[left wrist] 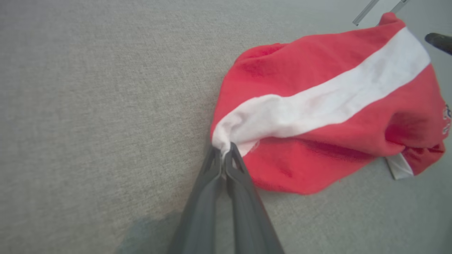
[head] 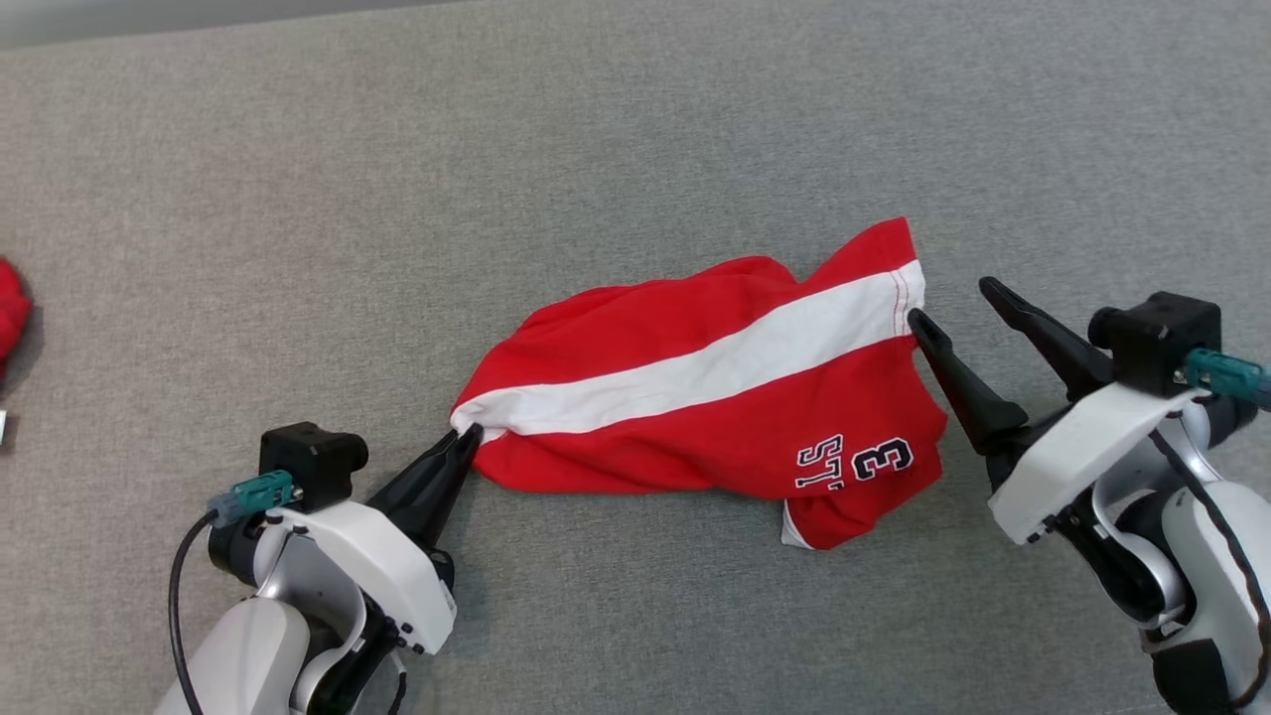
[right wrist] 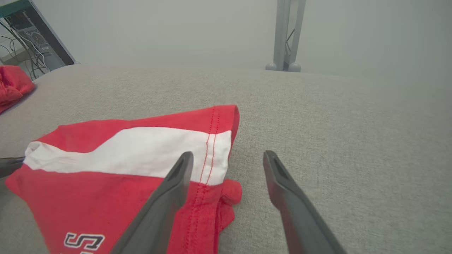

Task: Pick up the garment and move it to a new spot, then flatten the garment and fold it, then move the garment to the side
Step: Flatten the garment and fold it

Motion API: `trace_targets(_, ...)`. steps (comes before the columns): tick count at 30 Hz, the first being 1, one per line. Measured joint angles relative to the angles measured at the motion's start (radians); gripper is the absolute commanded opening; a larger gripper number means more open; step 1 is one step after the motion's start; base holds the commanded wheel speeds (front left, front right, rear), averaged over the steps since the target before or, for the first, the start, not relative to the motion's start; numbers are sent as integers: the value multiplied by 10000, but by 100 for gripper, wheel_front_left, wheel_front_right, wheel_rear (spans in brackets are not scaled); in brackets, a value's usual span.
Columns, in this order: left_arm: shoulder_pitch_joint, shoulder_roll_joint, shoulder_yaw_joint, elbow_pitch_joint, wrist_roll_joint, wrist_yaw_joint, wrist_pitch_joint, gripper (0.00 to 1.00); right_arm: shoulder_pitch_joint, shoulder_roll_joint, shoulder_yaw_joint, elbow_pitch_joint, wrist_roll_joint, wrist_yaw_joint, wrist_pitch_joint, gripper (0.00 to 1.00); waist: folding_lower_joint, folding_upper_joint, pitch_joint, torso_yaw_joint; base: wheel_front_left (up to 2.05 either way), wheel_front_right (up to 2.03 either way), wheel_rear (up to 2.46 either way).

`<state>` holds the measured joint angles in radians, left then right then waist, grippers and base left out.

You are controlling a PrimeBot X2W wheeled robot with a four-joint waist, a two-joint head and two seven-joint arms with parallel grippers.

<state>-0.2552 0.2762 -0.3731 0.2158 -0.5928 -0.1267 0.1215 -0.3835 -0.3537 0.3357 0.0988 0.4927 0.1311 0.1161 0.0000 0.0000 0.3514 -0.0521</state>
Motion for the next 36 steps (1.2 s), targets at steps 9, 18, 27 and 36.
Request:
trace_targets(9,-418,-92,-431,293,-127,-33,-529,0,-1074,-556,1273,834,1011,-2,140,36,0,0,399,509,0,0,0)
trace_targets(18,-587,128,-297,-98,75,79,-1227,0,-777,-1055,1076,-105,2092,-2,-291,0,0,0,255,592,0,0,0)
trace_targets(27,-812,1139,368,-2857,560,855,-857,0,-588,-1060,-272,-1990,3129,-4,-844,0,0,0,-436,402,0,0,0)
trace_targets(36,-766,1818,1216,-5791,746,1797,-94,0,-689,-965,-1678,-3421,3519,-2,-1106,0,0,0,-1195,114,0,0,0)
